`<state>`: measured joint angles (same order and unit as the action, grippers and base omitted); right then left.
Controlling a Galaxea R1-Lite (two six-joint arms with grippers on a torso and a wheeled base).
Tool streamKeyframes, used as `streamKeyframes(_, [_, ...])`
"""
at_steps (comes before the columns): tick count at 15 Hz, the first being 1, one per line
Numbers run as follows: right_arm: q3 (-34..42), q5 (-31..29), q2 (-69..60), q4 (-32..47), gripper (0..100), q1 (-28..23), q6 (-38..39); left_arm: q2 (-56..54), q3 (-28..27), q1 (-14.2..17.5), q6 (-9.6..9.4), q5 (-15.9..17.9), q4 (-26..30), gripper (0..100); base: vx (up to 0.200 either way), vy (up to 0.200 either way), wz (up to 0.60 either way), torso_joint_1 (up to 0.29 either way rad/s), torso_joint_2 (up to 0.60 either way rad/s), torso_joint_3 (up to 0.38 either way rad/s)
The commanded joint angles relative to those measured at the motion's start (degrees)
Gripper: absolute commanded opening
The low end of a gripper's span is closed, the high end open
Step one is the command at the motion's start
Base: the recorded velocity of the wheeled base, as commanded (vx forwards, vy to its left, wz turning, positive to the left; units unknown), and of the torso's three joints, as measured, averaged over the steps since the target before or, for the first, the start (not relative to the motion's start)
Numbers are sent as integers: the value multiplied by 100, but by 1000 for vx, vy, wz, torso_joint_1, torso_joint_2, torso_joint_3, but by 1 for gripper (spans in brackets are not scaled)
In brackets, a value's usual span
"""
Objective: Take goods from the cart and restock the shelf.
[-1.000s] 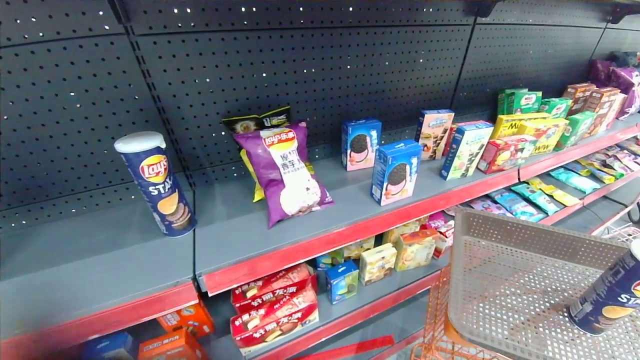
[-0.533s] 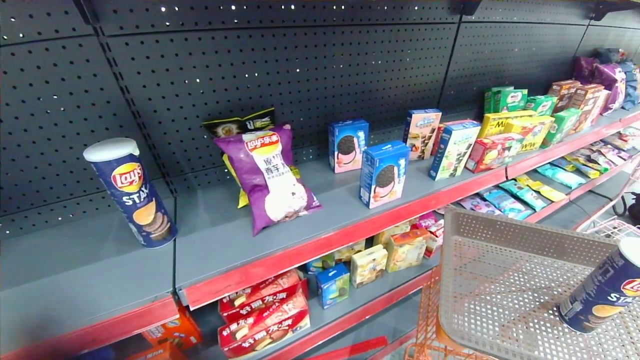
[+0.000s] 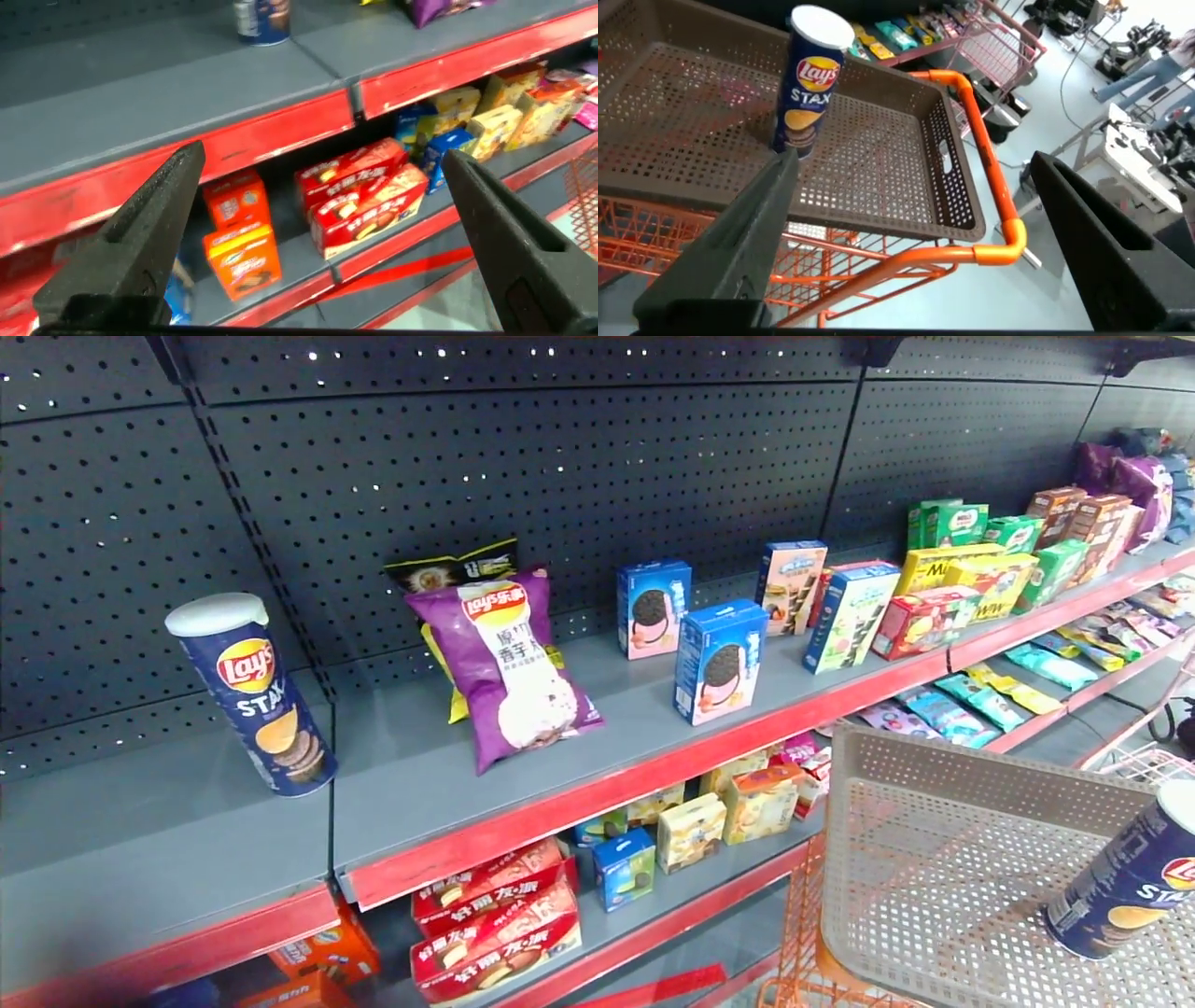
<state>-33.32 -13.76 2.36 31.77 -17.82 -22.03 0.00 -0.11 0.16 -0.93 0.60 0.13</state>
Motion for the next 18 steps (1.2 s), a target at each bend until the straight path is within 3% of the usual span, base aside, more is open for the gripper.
streamKeyframes(1, [27,-4,27,-30,100,51,-3,0,2,-7,22,-7,4,100,0,0,-600,-12,-2,-2])
streamKeyframes(6, [616,5,54,-707,100,104,-3,0,2,-7,31,-7,4,100,0,0,0,0,0,0])
streamKeyframes(10, [871,225,124,-734,100,121,-3,0,2,2,31,-7,4,100,0,0,0,0,0,0])
streamKeyframes(13, [871,339,124,-725,100,121,32,0,2,-7,31,-7,4,100,0,0,-600,-1,-1,-2])
streamKeyframes(16, [1108,471,159,-734,100,139,155,0,2,-7,31,-7,4,100,0,0,0,0,0,0])
streamKeyframes(18, [519,506,1266,-777,100,33,621,0,2,-7,31,-7,4,100,0,0,0,0,0,0])
